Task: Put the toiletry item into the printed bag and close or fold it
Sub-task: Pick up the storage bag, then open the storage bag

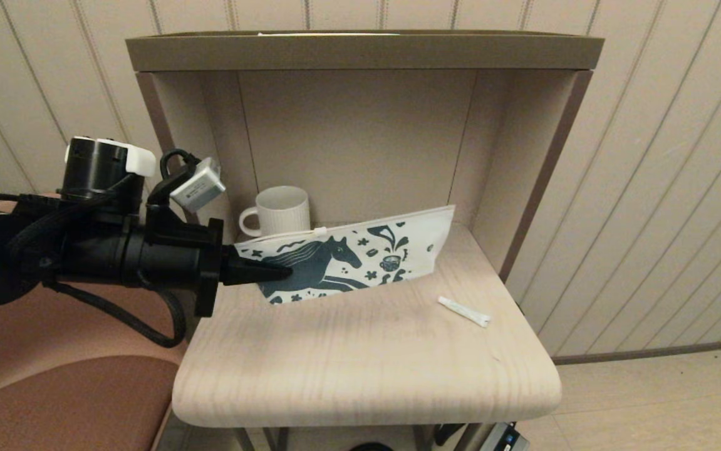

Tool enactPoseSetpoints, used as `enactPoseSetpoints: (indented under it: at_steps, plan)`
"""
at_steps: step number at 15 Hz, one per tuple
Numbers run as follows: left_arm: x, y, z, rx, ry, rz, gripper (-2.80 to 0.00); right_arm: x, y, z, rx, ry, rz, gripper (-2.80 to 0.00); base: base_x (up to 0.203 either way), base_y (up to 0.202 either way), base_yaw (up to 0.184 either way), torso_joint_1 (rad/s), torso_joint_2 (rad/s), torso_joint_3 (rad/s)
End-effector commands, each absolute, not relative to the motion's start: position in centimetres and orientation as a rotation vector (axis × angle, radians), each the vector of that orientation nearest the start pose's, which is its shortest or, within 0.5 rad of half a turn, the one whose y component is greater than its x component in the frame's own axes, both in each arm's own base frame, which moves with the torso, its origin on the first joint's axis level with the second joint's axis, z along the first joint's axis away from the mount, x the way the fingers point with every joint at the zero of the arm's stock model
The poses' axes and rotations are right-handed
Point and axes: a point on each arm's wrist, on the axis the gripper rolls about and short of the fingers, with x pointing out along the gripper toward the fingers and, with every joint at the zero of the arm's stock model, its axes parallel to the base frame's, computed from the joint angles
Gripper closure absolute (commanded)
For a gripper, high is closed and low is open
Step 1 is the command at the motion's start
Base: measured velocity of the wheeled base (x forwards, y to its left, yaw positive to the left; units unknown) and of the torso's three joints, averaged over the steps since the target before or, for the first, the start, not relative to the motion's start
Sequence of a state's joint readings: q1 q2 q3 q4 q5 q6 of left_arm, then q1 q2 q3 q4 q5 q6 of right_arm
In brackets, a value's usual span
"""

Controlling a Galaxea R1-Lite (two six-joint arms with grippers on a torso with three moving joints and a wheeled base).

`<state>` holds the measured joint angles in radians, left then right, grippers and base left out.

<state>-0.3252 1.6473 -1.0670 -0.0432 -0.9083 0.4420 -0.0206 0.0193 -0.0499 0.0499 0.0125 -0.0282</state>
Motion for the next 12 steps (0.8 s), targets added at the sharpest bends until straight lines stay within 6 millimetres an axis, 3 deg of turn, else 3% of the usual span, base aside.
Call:
enactPoseSetpoints:
  at_steps: [1,3,6,8,12]
  plan:
    - [24.7,-11.5,23.5,0.219,0.254,-1.342,0.0,-4.1,0.2,12.6,-0.023,-0.079,0.011,0.0,0.0,0.0,0.0,0.0,0.0,0.0]
    - [24.6,-12.2,23.2,0.22,0.269,-1.367,0.0,-5.5,0.3,17.1,-0.011,-0.101,0.059,0.0,0.0,0.0,0.0,0.0,0.0,0.0]
    - [24.2,-13.0,23.0,0.225,0.292,-1.39,0.0,-2.8,0.1,24.3,0.049,-0.005,0.176,0.0,0.0,0.0,0.0,0.0,0.0,0.0]
    - [24.9,-14.0,22.7,0.23,0.301,-1.412,0.0,0.8,0.4,29.1,0.079,0.051,0.277,0.0,0.0,0.0,0.0,0.0,0.0,0.0]
    - [25.7,-15.2,21.4,0.267,0.323,-1.422,0.0,9.7,2.8,35.6,0.095,0.222,0.376,0.0,0.0,0.0,0.0,0.0,0.0,0.0]
